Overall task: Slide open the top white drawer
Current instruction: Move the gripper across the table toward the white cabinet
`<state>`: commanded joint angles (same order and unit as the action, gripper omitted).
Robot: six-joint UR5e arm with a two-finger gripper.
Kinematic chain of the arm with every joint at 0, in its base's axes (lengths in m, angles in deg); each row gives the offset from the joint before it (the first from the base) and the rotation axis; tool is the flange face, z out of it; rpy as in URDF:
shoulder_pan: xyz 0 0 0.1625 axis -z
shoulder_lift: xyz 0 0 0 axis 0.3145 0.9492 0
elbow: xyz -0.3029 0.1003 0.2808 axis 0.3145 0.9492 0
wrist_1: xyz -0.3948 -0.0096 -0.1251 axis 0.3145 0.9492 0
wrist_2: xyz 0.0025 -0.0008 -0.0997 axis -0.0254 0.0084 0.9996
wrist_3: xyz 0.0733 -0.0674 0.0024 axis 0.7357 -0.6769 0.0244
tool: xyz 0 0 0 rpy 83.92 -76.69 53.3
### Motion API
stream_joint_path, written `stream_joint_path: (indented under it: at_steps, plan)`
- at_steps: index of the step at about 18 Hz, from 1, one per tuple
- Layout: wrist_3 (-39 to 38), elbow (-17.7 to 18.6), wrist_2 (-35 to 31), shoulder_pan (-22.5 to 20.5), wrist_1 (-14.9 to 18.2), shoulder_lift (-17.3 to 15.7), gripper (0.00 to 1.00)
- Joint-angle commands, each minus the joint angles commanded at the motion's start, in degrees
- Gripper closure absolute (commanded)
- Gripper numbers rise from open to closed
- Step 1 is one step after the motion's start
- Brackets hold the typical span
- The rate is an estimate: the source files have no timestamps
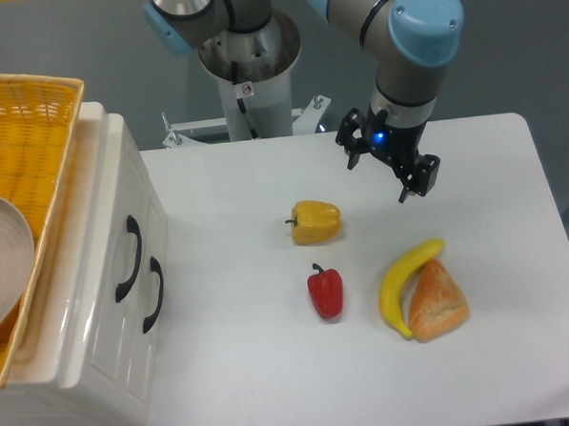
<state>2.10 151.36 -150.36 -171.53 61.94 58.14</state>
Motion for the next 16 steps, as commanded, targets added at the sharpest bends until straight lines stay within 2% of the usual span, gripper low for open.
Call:
stream_joint_path:
  at_steps: [6,16]
  plan:
    - [0.09,-0.62,0.09,0.96,0.09,0.35,0.00]
    - [-2.20,1.23,0.09,2.28,-0.26,1.05,0.00]
